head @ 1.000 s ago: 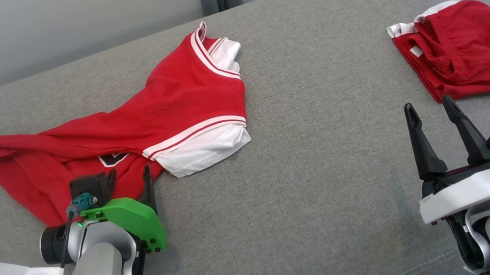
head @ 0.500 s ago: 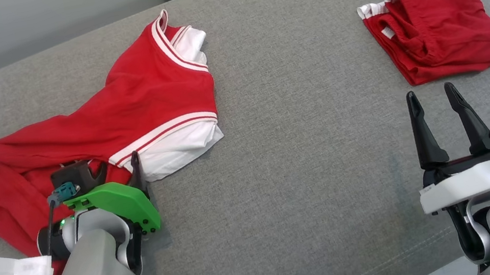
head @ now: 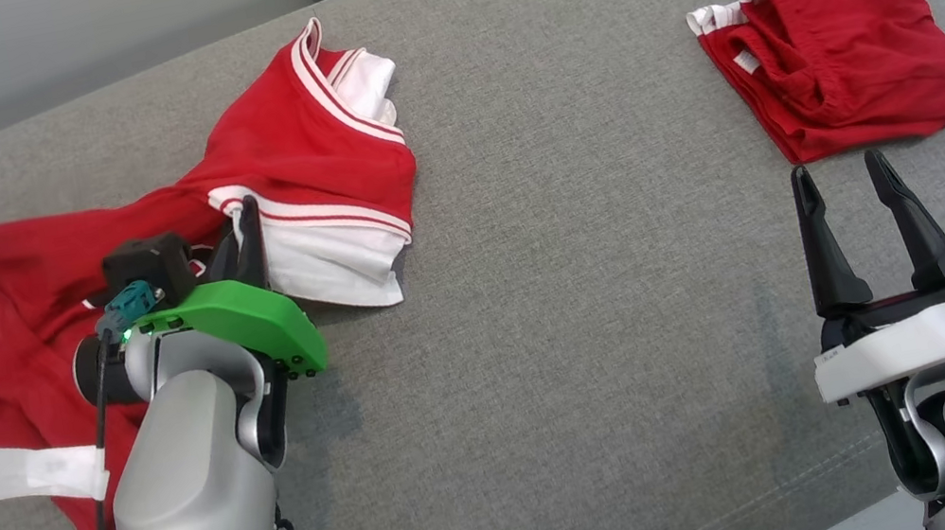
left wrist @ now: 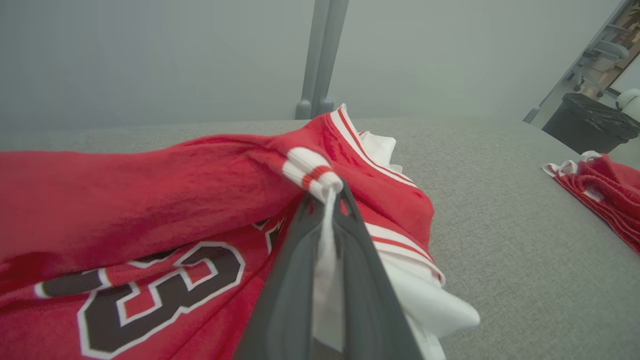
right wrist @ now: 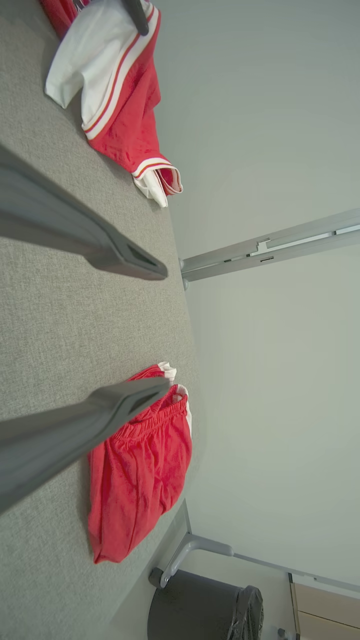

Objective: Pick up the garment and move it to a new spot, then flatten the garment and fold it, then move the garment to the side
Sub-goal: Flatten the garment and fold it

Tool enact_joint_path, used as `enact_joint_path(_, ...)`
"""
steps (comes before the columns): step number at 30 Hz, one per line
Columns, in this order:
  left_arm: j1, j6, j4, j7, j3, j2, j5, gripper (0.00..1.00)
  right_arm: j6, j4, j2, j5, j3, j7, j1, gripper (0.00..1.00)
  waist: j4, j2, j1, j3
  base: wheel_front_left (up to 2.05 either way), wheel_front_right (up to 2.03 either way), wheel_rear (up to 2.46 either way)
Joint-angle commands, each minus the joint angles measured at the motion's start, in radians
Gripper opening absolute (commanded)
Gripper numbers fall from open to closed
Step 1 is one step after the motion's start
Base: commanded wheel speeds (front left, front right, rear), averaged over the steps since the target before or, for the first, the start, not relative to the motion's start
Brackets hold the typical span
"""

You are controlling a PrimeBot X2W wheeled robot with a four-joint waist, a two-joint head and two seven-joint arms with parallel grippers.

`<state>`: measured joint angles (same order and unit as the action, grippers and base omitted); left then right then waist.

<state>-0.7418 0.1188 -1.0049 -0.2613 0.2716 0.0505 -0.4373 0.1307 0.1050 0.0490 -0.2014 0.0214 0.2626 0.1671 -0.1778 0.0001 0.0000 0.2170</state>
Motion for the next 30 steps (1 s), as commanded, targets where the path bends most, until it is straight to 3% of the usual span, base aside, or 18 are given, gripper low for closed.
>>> enact_joint_path(1,0.029,-0.002,0.078,-0.003,0.017,0.001,0.013,0.0,0.0,-0.004,0.003,-0.009,0.003,0.003,-0.004,1.0,0.01,-0.0001,0.0,-0.008,0.0,0.0,0.0)
enact_joint_path(9,0.035,-0.034,0.267,-0.004,0.071,0.001,0.01,0.0,0.0,-0.003,0.003,-0.01,-0.002,0.003,-0.001,1.0,0.016,-0.0001,0.0,-0.011,0.0,0.0,0.0)
enact_joint_path(14,-0.019,-0.062,0.302,-0.004,0.068,0.001,0.024,0.0,0.0,-0.005,0.003,-0.012,-0.01,0.003,0.008,1.0,0.007,-0.0001,0.0,0.0,0.0,0.0,0.0)
enact_joint_path(22,-0.14,-0.178,0.311,-0.004,-0.092,0.082,0.08,0.0,0.0,-0.009,0.003,-0.021,-0.037,0.003,0.029,1.0,-0.048,-0.0001,0.0,0.049,0.0,0.0,0.0)
enact_joint_path(30,-0.15,-0.28,0.261,-0.003,-0.23,0.144,0.156,0.0,0.0,-0.011,0.003,-0.034,-0.045,0.003,0.046,1.0,-0.097,-0.0001,0.0,0.106,0.0,0.0,0.0)
